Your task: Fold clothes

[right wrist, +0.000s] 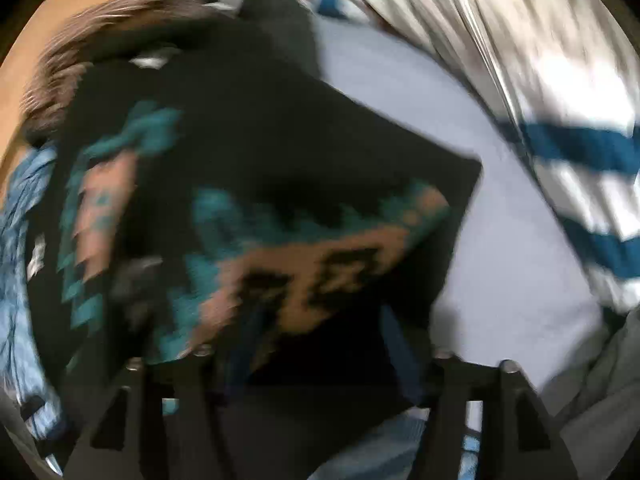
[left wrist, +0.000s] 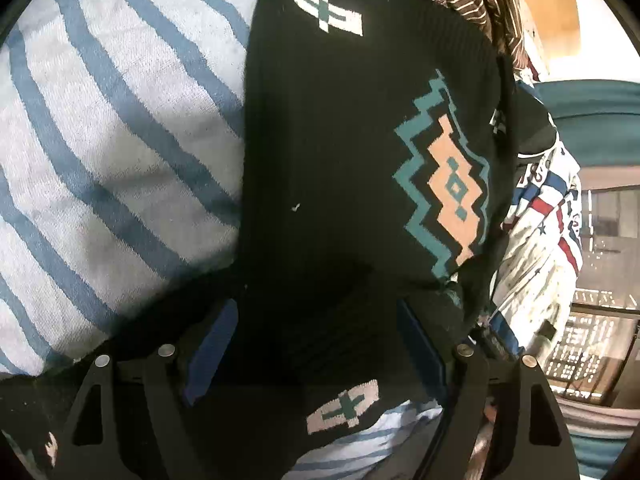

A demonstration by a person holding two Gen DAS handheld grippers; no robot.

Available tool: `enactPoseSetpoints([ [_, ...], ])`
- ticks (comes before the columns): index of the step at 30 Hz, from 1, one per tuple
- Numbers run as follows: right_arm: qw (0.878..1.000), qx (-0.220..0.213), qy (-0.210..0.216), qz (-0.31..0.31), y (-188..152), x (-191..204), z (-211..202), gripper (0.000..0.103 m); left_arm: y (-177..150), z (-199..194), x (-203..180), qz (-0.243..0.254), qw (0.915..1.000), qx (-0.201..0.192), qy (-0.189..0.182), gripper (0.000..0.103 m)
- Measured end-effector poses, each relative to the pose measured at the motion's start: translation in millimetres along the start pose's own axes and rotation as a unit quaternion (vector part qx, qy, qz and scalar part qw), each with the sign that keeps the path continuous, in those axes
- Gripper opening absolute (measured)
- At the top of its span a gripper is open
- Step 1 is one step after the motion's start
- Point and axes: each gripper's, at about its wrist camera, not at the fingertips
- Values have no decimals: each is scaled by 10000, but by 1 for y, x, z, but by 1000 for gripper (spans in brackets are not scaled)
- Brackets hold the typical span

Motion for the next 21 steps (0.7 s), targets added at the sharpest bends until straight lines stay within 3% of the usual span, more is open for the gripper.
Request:
enactPoseSetpoints([
  [2, 9981, -21, 323, 533, 7, -13, -6, 58, -2, -1, 1, 42, 10000, 28, -20, 81],
  [5, 9960, -272, 693, 491, 10, -10, -35, 57, -4, -8, 0, 146, 9999, 1, -92, 81],
  [8, 9955, -431, 718, 437, 13, -8, -53, 60, -8, -7, -10, 480, 9987, 79, -150, 81],
  [10, 9932, -438, 650, 856, 11, -19, -58, 61, -11, -5, -22, 793, 9964, 166, -230, 81],
  [16, 9647, -704, 1252, 2207, -1, -65, -47, 61, -19, 8, -53, 1516, 9869, 371, -398, 81],
  [21, 9584, -731, 1353, 2403, 20, -77, -28, 57, -15, 15, -59, 1494, 9880, 178, -345, 81],
])
Point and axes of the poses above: each gripper's, at about its wrist camera, not at the fingertips, and z roughly the way its jaws point, x to its left, y to its top, and after that the axes turned 9 degrees about z, right-handed
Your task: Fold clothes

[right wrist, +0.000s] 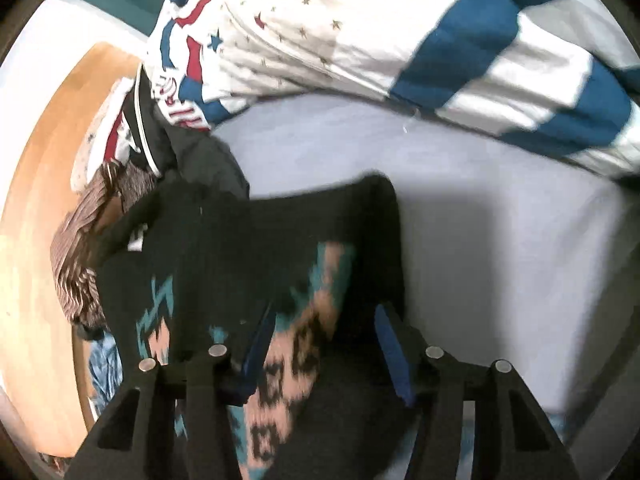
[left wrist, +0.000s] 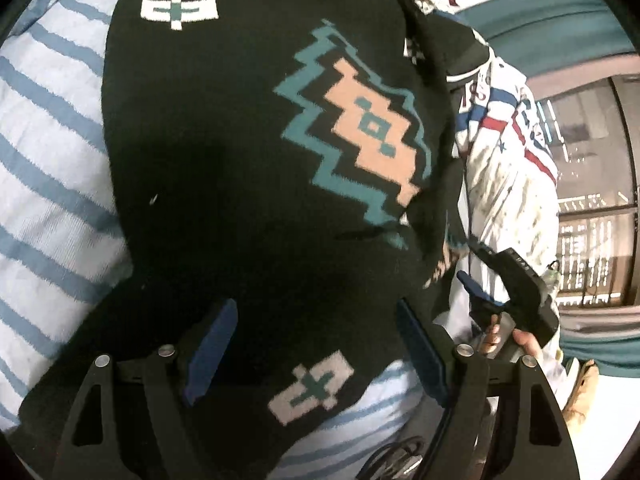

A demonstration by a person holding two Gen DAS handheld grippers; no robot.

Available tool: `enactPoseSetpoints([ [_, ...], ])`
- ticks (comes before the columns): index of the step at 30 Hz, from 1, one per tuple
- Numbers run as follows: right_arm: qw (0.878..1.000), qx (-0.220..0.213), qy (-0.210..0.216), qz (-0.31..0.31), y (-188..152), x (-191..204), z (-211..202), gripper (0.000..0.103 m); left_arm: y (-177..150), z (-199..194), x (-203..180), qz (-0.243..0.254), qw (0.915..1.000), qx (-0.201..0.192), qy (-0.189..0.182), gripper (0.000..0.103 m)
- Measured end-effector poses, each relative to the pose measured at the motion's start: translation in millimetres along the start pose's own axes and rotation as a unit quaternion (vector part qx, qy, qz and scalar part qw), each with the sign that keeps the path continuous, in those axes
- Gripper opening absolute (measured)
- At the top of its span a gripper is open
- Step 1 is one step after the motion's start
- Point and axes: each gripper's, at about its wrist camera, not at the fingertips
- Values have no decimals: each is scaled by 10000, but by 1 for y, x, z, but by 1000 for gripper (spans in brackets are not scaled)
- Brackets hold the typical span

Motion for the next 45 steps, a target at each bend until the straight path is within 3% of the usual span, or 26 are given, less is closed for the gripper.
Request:
enactPoseSetpoints([
  [3, 9996, 153, -149, -170, 9, 7, 19, 53, 6, 3, 3, -148, 9998, -137, 55, 81],
  [4, 9994, 222, -128, -221, 12, 9, 26, 35, 7, 5, 4, -203, 9997, -147, 67, 81],
  [5, 9993, 233, -160, -258, 14, 11, 30, 8, 9, 7, 5, -256, 9995, -158, 77, 81],
  [8, 9998, -41, -152, -91, 30, 10, 29, 7, 14, 9, 7, -368, 9990, -233, 45, 81],
  [11, 9990, -322, -270, 138, 52, 13, 26, 8, 20, 8, 9, -509, 9980, -367, -27, 81],
  [13, 9979, -60, -635, -63, 55, 23, 34, 20, 23, 10, 10, -612, 9973, -401, -80, 81],
  [14, 9965, 36, -819, -148, 52, 27, 34, 51, 25, 11, 10, -648, 9971, -379, -147, 81],
  [16, 9897, -186, -1370, -383, 37, 40, 19, 73, 27, 12, 11, -705, 9966, -343, -251, 81],
  [17, 9862, -376, -1526, -516, 28, 48, 10, 76, 27, 12, 11, -715, 9965, -341, -269, 81],
  [20, 9860, -763, -1032, -1060, 9, 79, -11, 76, 28, 9, 13, -697, 9966, -378, -201, 81],
  [23, 9827, -542, -684, -1635, 5, 125, 0, 76, 32, 7, 19, -799, 9957, -416, -239, 81],
  [27, 9701, 87, -1218, -2098, 4, 167, 53, 75, 37, 4, 29, -1032, 9931, -488, -274, 81],
  [28, 9661, 178, -1380, -2175, 4, 172, 64, 62, 39, 4, 31, -1074, 9926, -495, -272, 81],
  [29, 9624, 201, -1551, -2221, 5, 172, 72, 30, 41, 4, 34, -1113, 9922, -496, -274, 81],
  [30, 9584, 225, -1721, -2266, 5, 173, 80, 19, 43, 3, 36, -1158, 9916, -503, -267, 81],
  [32, 9521, 266, -1995, -2304, 9, 172, 92, 11, 48, 3, 39, -1192, 9913, -501, -242, 81],
  [35, 9527, 207, -2103, -2184, 29, 174, 99, 10, 55, 4, 42, -1241, 9907, -499, -234, 81],
  [39, 9516, -229, -2251, -2081, 59, 180, 103, 10, 69, 7, 43, -1322, 9894, -554, -235, 81],
  [42, 9598, -124, -1893, -2069, 68, 175, 109, 17, 79, 14, 42, -1381, 9884, -556, -300, 81],
  [43, 9632, -32, -1720, -2064, 69, 173, 109, 30, 81, 16, 42, -1397, 9882, -528, -346, 81],
  [44, 9669, -32, -1510, -2055, 69, 172, 104, 51, 82, 18, 42, -1413, 9879, -501, -392, 81],
  [45, 9706, -116, -1268, -2044, 67, 171, 95, 56, 84, 21, 41, -1428, 9876, -475, -436, 81],
])
Point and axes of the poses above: each gripper's, at about its wrist camera, not at the fingertips, and z roughly the way its jaws point, x to its left, y to its top, and after that the axes turned 9 degrees about z, right-handed
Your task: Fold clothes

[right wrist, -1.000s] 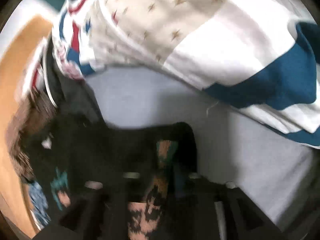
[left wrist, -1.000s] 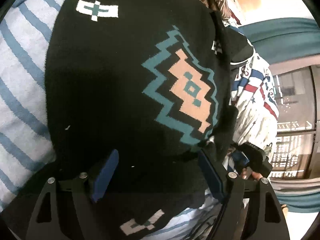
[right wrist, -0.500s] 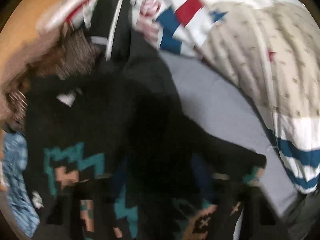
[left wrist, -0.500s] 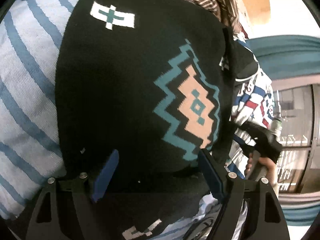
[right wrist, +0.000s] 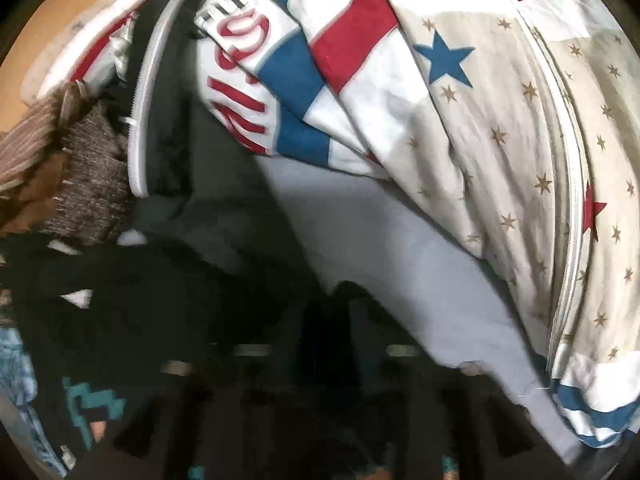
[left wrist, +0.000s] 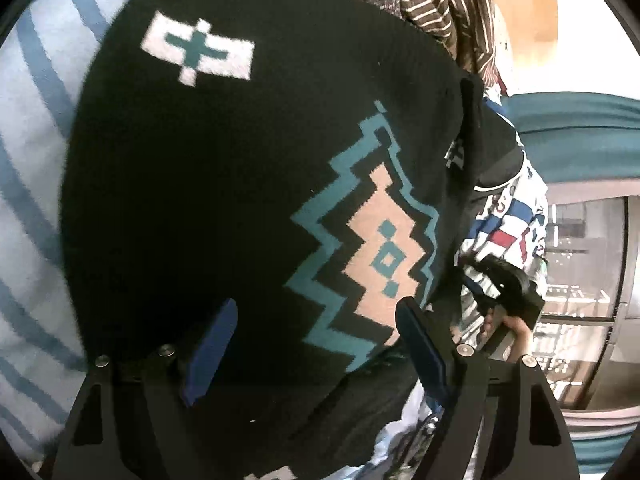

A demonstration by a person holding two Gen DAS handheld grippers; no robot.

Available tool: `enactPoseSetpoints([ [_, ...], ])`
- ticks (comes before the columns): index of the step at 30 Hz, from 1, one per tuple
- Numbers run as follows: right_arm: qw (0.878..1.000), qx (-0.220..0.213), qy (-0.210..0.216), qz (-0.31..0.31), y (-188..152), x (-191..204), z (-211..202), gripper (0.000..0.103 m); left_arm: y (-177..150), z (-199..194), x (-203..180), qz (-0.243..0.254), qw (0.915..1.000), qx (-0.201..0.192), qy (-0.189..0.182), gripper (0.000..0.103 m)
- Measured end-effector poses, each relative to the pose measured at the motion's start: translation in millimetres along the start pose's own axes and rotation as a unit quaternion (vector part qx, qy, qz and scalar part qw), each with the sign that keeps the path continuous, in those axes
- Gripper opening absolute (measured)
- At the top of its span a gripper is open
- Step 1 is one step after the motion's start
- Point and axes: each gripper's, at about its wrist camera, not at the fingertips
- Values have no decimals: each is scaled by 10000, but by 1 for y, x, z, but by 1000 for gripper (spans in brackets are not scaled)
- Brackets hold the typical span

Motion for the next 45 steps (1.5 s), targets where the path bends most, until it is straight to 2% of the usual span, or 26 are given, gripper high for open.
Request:
enactPoseSetpoints([
  [2, 9981, -451, 379, 190, -4, -10, -30, 68, -1, 2, 1, -5, 10000, 32, -25, 81],
  [4, 9903, -1036, 744, 542, -12, -27, -69, 69, -3, 4, 2, -13, 10000, 56, -42, 81],
  [6, 9850, -1270, 935, 695, -23, -40, -94, 68, -5, 4, 5, -98, 9999, 66, -112, 81],
  [8, 9867, -962, 1177, 574, -42, -48, -102, 62, -8, 4, 7, -151, 9995, 101, -244, 81],
  [10, 9875, -329, 1474, 451, -70, -54, -95, 62, -11, 6, 6, -41, 9991, 259, -325, 81],
  [12, 9843, 409, 1671, 394, -107, -57, -80, 62, -16, 6, 2, 323, 9980, 431, -321, 81],
  [16, 9639, 1614, 2032, 603, -184, -63, -52, 62, -29, -1, -3, 890, 9943, 577, -147, 81],
  [18, 9527, 1960, 2165, 837, -212, -64, -45, 62, -35, -6, 3, 854, 9946, 571, -144, 81],
  [20, 9461, 2054, 2292, 1006, -219, -59, -47, 62, -40, -12, 8, 816, 9950, 564, -143, 81],
  [23, 9434, 2056, 2503, 714, -214, -40, -62, 63, -45, -23, 20, 651, 9966, 460, -199, 81],
  [24, 9387, 2116, 2660, 576, -210, -31, -67, 64, -47, -27, 23, 590, 9971, 423, -220, 81],
  [28, 9026, 2351, 3603, 133, -199, 22, -77, 67, -51, -37, 32, 439, 9980, 304, -334, 81],
  [30, 8761, 2375, 4196, 6, -199, 42, -94, 67, -52, -42, 33, 461, 9980, 244, -359, 81],
  [31, 8613, 2336, 4511, -116, -199, 47, -107, 72, -53, -44, 30, 556, 9975, 213, -379, 81],
  [32, 8551, 2238, 4670, -244, -201, 52, -115, 79, -54, -47, 28, 650, 9969, 182, -398, 81],
  [33, 8601, 2060, 4651, -390, -202, 55, -124, 81, -54, -49, 25, 744, 9962, 152, -416, 81],
  [35, 8925, 1637, 4172, -518, -203, 48, -133, 80, -55, -46, 19, 890, 9952, 166, -359, 81],
  [36, 9123, 1365, 3836, -433, -200, 37, -134, 80, -56, -43, 16, 950, 9949, 187, -299, 81],
  [37, 9298, 1109, 3505, -192, -195, 22, -132, 79, -56, -40, 12, 1010, 9944, 207, -239, 81],
  [40, 9620, 612, 2465, 999, -171, -41, -116, 69, -55, -29, 8, 952, 9951, 266, -78, 81],
  [41, 9661, 521, 2074, 1443, -160, -67, -109, 55, -55, -25, 8, 894, 9956, 283, -26, 81],
  [42, 9666, 446, 1735, 1834, -148, -91, -101, 49, -52, -21, 8, 813, 9963, 264, 41, 81],
  [43, 9639, 317, 1533, 2154, -136, -113, -97, 47, -50, -17, 8, 731, 9970, 245, 108, 81],
  [45, 9616, 66, 1391, 2365, -118, -142, -95, 47, -46, -7, 5, 632, 9974, 263, 230, 81],
])
Point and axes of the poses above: each gripper's, at about its wrist camera, not at the fingertips, and z roughly the way its jaws point, x to its left, y to its top, and after that the axes turned 9 degrees about z, right-handed
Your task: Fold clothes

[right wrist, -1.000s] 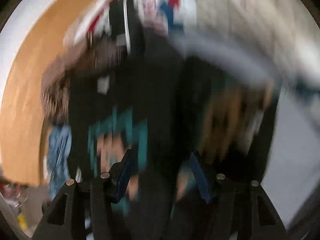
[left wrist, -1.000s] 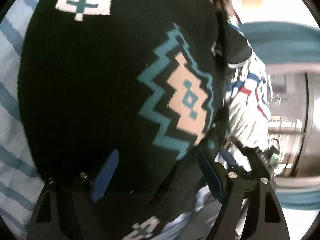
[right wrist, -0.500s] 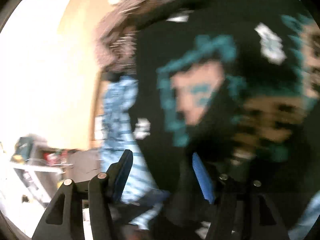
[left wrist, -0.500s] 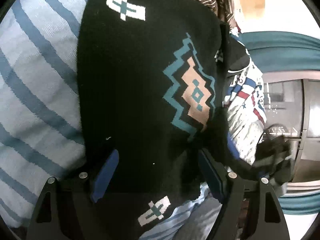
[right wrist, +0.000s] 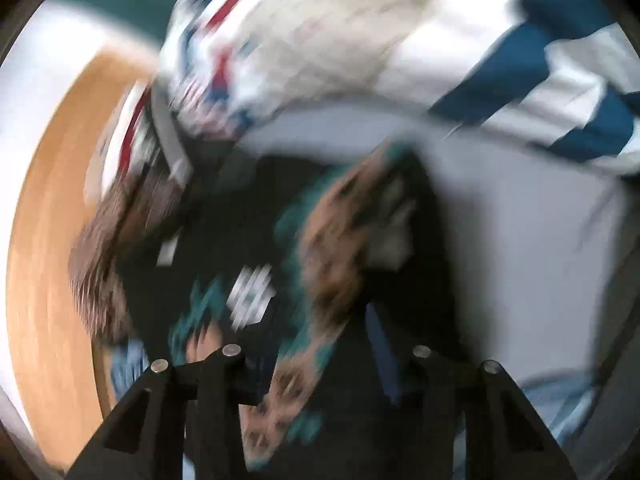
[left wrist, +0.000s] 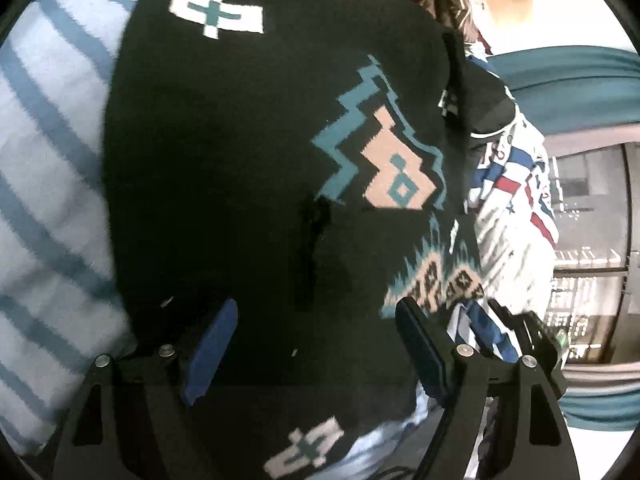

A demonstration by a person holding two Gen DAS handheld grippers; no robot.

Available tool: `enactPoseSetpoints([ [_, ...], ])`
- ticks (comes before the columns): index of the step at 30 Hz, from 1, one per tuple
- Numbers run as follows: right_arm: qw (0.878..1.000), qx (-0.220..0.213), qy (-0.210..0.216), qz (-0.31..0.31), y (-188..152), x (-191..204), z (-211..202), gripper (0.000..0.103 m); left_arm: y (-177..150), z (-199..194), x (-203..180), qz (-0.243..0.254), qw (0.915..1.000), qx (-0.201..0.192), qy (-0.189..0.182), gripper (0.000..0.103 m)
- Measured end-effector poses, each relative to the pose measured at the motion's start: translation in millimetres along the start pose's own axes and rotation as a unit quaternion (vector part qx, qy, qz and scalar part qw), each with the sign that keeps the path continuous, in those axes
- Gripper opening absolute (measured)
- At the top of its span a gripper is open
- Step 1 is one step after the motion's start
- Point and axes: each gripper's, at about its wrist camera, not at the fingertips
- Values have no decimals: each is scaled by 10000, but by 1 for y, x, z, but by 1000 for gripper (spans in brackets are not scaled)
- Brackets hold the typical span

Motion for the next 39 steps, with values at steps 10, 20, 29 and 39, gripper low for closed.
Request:
enactPoseSetpoints([
  [10, 9991, 160, -280, -264, 39, 20, 58, 53, 8, 26, -15, -301, 9964, 320, 718, 52],
  [20, 9972, 168, -108, -722, 53, 37, 52, 9, -6, -3, -11, -583, 9981, 155, 127, 4],
  [29, 9912, 210, -1011, -824, 83, 44, 67, 61, -46, 32, -43, -552, 9930, 982, -366, 4],
  [39, 9900, 501, -744, -1093, 2, 38, 45, 78, -56, 36, -33, -652, 9881, 1272, -573, 76],
])
Point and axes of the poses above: each gripper's, at about its wrist camera, not at the fingertips, and z roughly the way its jaws point, x to its left, y to its top, and after that the axes turned 9 degrees about z, right-handed
